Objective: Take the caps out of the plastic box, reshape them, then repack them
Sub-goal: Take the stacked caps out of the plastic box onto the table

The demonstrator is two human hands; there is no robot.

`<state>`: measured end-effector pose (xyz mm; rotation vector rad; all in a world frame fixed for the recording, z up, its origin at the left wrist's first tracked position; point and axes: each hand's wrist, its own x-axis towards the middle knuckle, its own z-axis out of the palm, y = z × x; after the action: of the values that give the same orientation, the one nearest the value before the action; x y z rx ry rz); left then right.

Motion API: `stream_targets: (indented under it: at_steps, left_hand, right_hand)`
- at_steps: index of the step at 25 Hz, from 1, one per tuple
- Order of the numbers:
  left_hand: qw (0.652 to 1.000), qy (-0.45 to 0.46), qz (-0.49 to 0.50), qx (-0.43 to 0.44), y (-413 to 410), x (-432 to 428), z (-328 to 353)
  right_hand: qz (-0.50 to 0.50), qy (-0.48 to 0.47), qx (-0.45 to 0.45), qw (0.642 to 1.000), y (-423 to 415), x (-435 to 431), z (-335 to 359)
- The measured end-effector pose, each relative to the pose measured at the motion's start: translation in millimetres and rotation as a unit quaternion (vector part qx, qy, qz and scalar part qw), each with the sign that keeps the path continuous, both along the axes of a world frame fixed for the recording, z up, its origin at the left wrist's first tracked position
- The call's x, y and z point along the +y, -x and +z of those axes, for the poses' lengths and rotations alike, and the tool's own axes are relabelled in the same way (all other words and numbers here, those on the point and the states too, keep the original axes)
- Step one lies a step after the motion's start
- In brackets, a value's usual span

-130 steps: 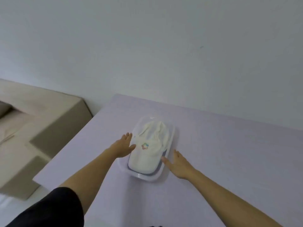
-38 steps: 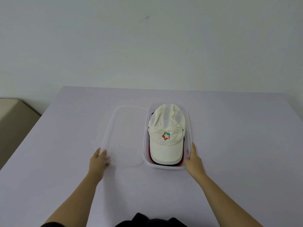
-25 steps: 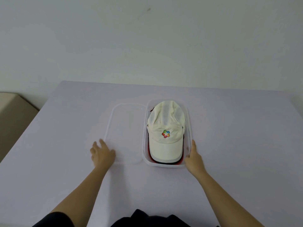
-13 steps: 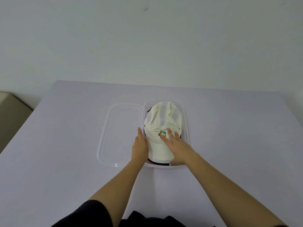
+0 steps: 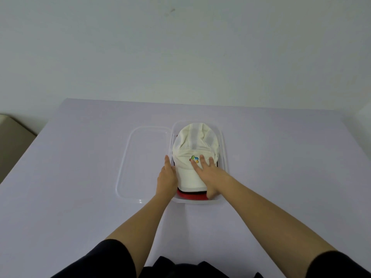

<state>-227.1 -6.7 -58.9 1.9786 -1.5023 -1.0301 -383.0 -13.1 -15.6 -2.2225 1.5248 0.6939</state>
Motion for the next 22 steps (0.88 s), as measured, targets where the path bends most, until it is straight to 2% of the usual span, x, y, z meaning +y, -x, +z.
stream_targets:
  at_steps: [2, 4, 8, 10, 12, 14, 18, 22]
  left_hand:
    - [1.000, 0.001, 0.005, 0.011, 0.2, 2.0, 4.5]
    - [1.000, 0.003, 0.013, 0.027, -0.2, 4.2, 7.2]
    - [0.999, 0.002, 0.015, 0.036, -2.2, 4.6, 4.7]
    - [0.999, 0.007, 0.016, 0.033, -0.4, 4.8, 5.3]
    - [0.999, 0.016, 0.019, 0.027, 2.0, 5.3, 6.4]
    - [0.999, 0.020, 0.020, 0.018, 3.5, 5.6, 7.4]
    - [0.999, 0.021, 0.025, 0.007, 4.8, 5.9, 9.7]
    - [1.000, 0.018, 0.025, -0.006, 7.3, 4.6, 6.6]
  right_hand:
    - [-0.047, 0.021, -0.084, 0.995, 4.7, -1.8, 9.7]
    - [-0.065, 0.098, -0.153, 0.981, 14.9, -3.4, 20.3]
    - [-0.114, 0.284, -0.278, 0.911, 55.5, -7.2, 33.9]
    - [-0.146, 0.376, -0.299, 0.865, 85.4, -10.2, 34.6]
    - [-0.188, 0.426, -0.273, 0.842, 114.4, -13.1, 33.5]
    - [-0.227, 0.414, -0.216, 0.855, 138.7, -13.1, 26.1]
    - [-0.238, 0.299, -0.098, 0.919, 170.8, -3.8, -11.3]
    - [-0.204, 0.198, -0.058, 0.957, 182.2, 1.2, -48.4]
